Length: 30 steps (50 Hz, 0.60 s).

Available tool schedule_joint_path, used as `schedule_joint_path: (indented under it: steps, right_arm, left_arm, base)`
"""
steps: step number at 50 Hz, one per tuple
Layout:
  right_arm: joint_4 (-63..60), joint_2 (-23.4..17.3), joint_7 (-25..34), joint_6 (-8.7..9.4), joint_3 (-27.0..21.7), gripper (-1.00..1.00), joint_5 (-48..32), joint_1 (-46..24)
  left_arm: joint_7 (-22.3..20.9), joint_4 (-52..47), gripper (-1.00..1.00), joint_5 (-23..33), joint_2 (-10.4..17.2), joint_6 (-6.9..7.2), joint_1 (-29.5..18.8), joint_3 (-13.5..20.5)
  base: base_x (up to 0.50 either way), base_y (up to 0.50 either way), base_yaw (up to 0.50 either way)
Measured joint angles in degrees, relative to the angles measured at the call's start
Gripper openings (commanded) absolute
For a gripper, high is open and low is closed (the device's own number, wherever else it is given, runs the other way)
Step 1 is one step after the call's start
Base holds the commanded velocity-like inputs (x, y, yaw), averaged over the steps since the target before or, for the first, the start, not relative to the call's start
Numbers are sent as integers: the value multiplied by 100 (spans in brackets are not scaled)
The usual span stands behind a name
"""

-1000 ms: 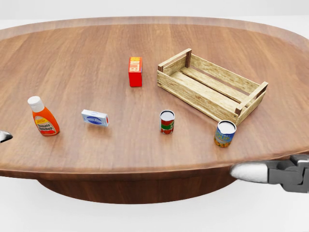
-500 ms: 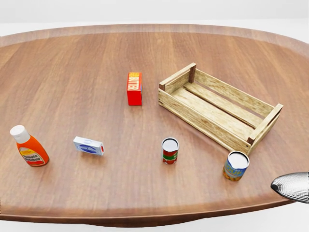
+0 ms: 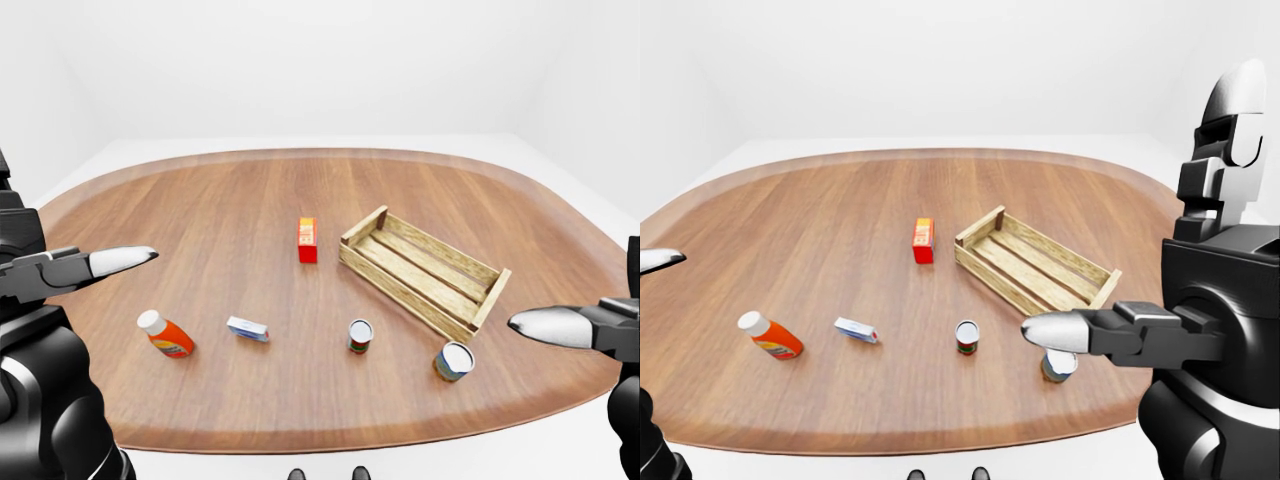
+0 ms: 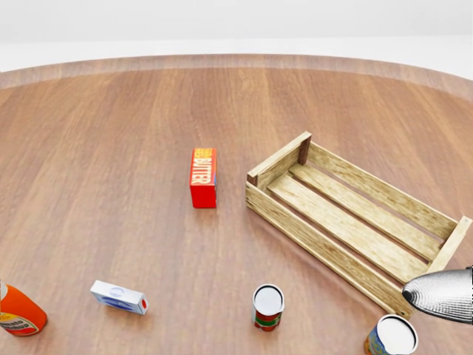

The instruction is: Pick up the tomato sauce, and put it in the wooden tray.

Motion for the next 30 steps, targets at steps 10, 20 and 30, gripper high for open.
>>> schedule_joint_path:
  steps: [10,20,30]
  right_arm:
    - [8,99,114,0,48,100,-152,-29]
    - [0,174,201,0,83,100,-288,-45]
    - [-5,177,227,0,68,100,-310,6]
  left_arm:
    - [-6,25,100,0,-1,0,-6,-7]
    - [-27,35,100,31,-16,0,12,-17]
    - [-34,20,100,25,-13,0,19,1]
  base:
    - [50,0,0]
    - [50,0,0]
    - [50,0,0]
